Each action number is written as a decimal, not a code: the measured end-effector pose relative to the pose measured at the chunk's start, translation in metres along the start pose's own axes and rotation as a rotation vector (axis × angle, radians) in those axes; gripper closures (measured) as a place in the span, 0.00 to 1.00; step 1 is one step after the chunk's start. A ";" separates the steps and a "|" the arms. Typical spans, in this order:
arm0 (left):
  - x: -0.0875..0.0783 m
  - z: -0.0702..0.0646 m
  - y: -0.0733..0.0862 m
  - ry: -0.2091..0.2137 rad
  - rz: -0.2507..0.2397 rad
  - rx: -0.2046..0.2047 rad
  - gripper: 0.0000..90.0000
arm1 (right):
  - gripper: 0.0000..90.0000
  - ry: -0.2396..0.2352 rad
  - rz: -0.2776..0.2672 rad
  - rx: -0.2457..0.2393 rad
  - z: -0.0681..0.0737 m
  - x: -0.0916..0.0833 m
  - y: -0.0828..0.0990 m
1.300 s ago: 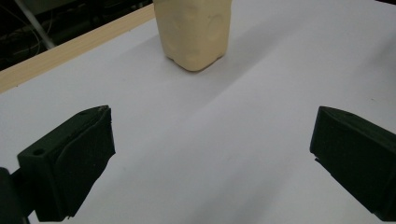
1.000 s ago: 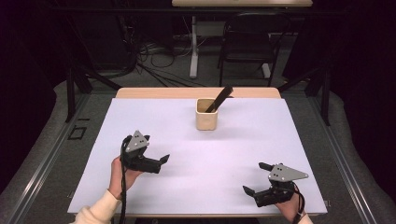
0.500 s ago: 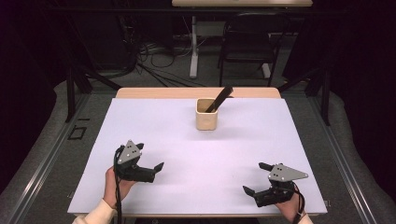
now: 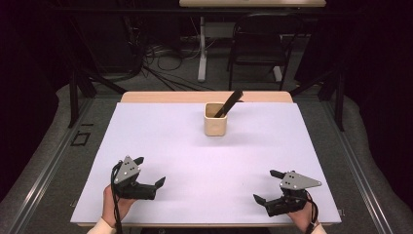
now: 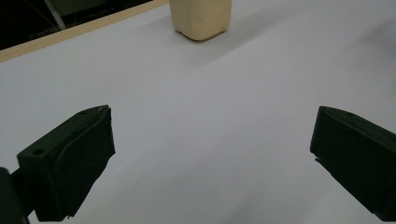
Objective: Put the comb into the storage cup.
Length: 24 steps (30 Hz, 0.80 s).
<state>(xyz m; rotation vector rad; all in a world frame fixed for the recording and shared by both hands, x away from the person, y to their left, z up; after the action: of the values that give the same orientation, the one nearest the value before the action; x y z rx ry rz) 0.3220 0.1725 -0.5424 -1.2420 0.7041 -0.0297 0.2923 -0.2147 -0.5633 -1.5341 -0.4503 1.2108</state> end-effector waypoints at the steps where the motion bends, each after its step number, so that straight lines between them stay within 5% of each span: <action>1: -0.001 0.000 0.001 -0.003 -0.001 0.000 0.00 | 0.00 0.001 0.000 0.002 0.000 0.000 0.000; 24: -0.019 -0.003 0.021 -0.025 0.000 0.003 0.00 | 0.00 0.005 0.007 0.003 0.000 0.001 0.001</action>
<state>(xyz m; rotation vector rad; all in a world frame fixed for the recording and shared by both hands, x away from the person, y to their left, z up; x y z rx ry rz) 0.2986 0.1850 -0.5519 -1.2373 0.6820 -0.0151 0.2926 -0.2146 -0.5642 -1.5372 -0.4403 1.2124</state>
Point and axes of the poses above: each handheld gripper's, and its own axes: x roughly forward along the jaws, y roughly out of its underside, z roughly to its left, the point moved 7 cm from there along x, roughly forward along the jaws, and after that the axes turned 13 degrees about -y, right-handed, at the moved point
